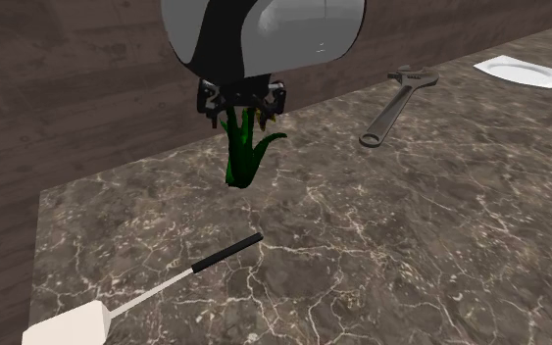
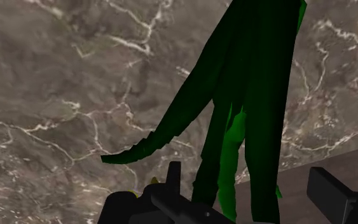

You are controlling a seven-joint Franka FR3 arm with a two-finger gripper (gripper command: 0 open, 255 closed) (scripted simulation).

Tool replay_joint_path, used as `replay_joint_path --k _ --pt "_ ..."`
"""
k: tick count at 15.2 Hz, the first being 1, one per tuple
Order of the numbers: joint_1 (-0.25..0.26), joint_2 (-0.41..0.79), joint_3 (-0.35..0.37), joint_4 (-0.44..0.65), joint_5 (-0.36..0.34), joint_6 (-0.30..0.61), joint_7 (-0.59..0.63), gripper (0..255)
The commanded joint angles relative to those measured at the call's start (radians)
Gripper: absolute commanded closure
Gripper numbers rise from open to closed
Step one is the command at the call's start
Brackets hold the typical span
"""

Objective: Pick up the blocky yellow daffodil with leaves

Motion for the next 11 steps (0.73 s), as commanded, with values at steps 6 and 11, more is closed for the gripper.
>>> replay_joint_path --k 6,11 --pt "0.0 0.008 0.0 -0.008 0.0 0.016 -0.001 255" --pt "0.0 0.008 0.0 -0.007 0.0 0.016 0.0 255"
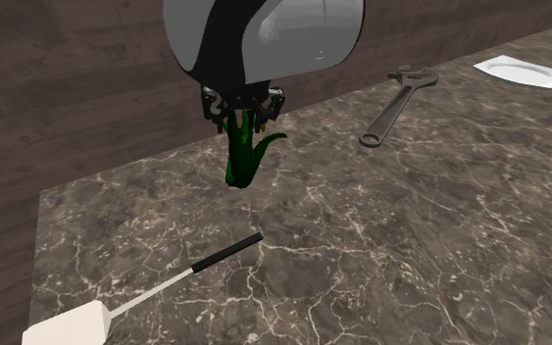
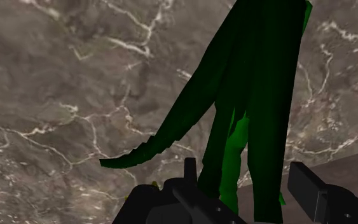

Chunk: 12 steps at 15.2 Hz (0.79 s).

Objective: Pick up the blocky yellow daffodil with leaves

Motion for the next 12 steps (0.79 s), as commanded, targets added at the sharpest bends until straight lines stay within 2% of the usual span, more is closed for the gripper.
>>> replay_joint_path --k 1,12 --pt "0.0 0.001 0.0 0.001 -0.001 0.0 0.001 255" --pt "-0.002 -0.066 0.0 0.071 0.005 -0.138 0.001 255"
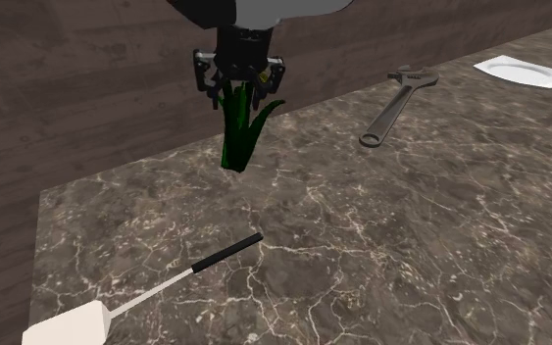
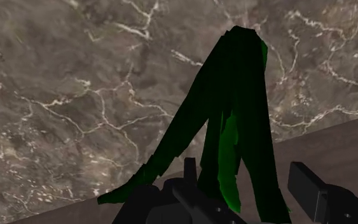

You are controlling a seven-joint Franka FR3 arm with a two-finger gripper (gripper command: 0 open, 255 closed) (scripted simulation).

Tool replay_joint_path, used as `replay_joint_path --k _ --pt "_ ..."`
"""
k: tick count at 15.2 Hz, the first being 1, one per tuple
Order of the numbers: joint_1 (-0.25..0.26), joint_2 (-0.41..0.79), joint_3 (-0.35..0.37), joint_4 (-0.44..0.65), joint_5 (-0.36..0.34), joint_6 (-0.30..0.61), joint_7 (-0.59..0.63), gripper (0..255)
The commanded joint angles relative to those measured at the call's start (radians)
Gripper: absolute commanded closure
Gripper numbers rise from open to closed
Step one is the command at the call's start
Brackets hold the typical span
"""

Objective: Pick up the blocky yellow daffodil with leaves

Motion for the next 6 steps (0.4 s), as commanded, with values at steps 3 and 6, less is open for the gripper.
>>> replay_joint_path --k 3,6 --pt "-0.001 -0.021 -0.001 0.03 0.002 -0.051 -0.001 255" --pt "-0.001 -0.027 -0.001 0.04 0.002 -0.066 -0.001 255"
